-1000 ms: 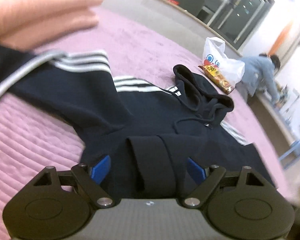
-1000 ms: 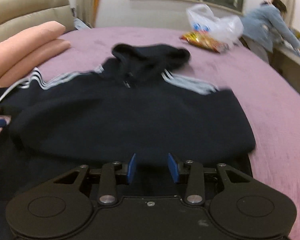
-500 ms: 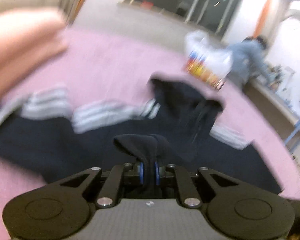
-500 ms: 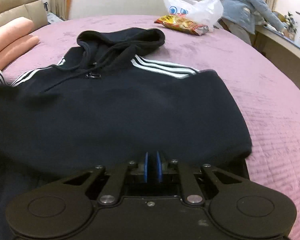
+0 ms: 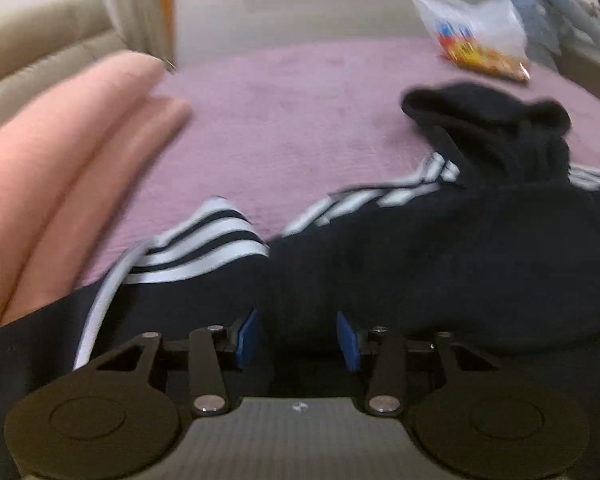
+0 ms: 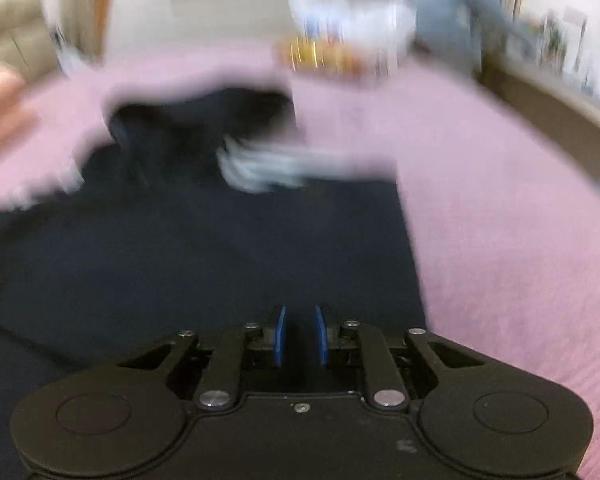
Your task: Fold large clothes
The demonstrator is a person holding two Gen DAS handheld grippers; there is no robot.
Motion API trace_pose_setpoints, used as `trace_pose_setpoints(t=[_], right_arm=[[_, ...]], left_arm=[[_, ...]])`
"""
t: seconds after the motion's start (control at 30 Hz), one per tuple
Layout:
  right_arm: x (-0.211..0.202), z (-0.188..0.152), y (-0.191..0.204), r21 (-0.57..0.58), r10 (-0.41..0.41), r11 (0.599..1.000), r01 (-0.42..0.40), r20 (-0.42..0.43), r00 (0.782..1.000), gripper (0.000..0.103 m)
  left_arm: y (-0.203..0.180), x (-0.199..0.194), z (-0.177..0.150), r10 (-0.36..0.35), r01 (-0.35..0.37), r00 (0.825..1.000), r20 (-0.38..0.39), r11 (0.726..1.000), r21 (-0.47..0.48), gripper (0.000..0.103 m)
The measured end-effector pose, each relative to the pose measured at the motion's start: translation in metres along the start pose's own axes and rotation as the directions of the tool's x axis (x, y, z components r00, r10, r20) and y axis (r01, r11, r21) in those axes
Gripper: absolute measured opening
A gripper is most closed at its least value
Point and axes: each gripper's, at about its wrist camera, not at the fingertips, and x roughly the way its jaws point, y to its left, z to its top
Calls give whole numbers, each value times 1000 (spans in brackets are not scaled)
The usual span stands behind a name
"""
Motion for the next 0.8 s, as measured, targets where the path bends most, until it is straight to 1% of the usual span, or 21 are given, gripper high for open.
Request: trace_pose_setpoints(t=[0.03,0.07,0.1,0.13,0.17,0.2,0.23,0.27,0.3,0.33,0.37,0.4,0.43,0.47,0.5,0.53,0.57,0.63,0.7,0.73,0.8], right_arm=[[0,0,2,-34,-3,999,3,24,1000,17],[-4,6,6,-69,-14,997,15,8,1000,17],[-8,12,7,-61,-12,998,12,-4,1000,18],[-16,18,4,-26,26,999,-26,5,1000,21],[-26,22,3,-1,86,996,-86,41,995,20],[-37,23,5,3,121,993,-122,85,989,21],[-45,23,10,-4,132,991,-132,123,984,21],[-50,22,16,-14,133,991,-133,156,979,21],[-51,21,22,-19,136,991,-135,170,976,21],[-47,19,28,-18,144,990,-143,162,976,21],[-40,17,33,-10,150,989,-150,137,979,21],[-31,13,36,3,151,988,-152,100,983,21],[-20,11,39,19,149,988,-150,60,987,21],[-5,5,40,42,150,988,-150,4,989,20],[-1,2,39,54,155,986,-156,17,988,20],[-3,-3,41,35,156,987,-159,63,986,20],[-4,-7,44,15,151,988,-153,87,985,20],[-8,-15,45,27,146,988,-151,134,980,20],[-17,-20,43,31,147,988,-154,164,975,21],[-27,-21,42,40,169,983,-178,166,972,25],[-51,-25,42,49,221,971,-234,196,955,25]], left_arm=[[3,-7,1,-1,3,999,33,999,-40,46],[3,-14,2,-16,21,997,72,997,-68,46],[4,-27,4,-42,55,990,135,995,-88,47],[2,-39,7,-62,81,981,183,992,-98,52],[-1,-48,9,-87,114,971,223,987,-109,58],[-4,-53,12,-125,159,960,250,980,-119,72],[-8,-51,13,-186,221,948,257,968,-115,81],[-13,-44,13,-234,265,943,237,958,-106,80],[-22,-31,12,-255,276,950,182,957,-96,70],[-29,-15,11,-241,252,963,121,964,-87,50],[-35,3,7,-219,223,974,58,971,-90,41],[-38,22,0,-214,212,977,-9,971,-114,31],[-39,32,-8,-223,217,974,-29,967,-137,30],[-38,33,-17,-226,227,974,25,962,-149,30],[-41,36,-22,-216,221,975,49,965,-141,30],[-45,35,-24,-196,203,978,64,971,-125,30],[-52,34,-25,-170,177,983,74,980,-95,30],[-58,29,-26,-143,150,985,100,987,-65,30],[-56,18,-29,-151,160,981,122,985,-62,30],[-51,11,-30,-164,176,977,135,981,-79,31],[-33,-20,-43,-179,201,967,183,974,-106,35]])
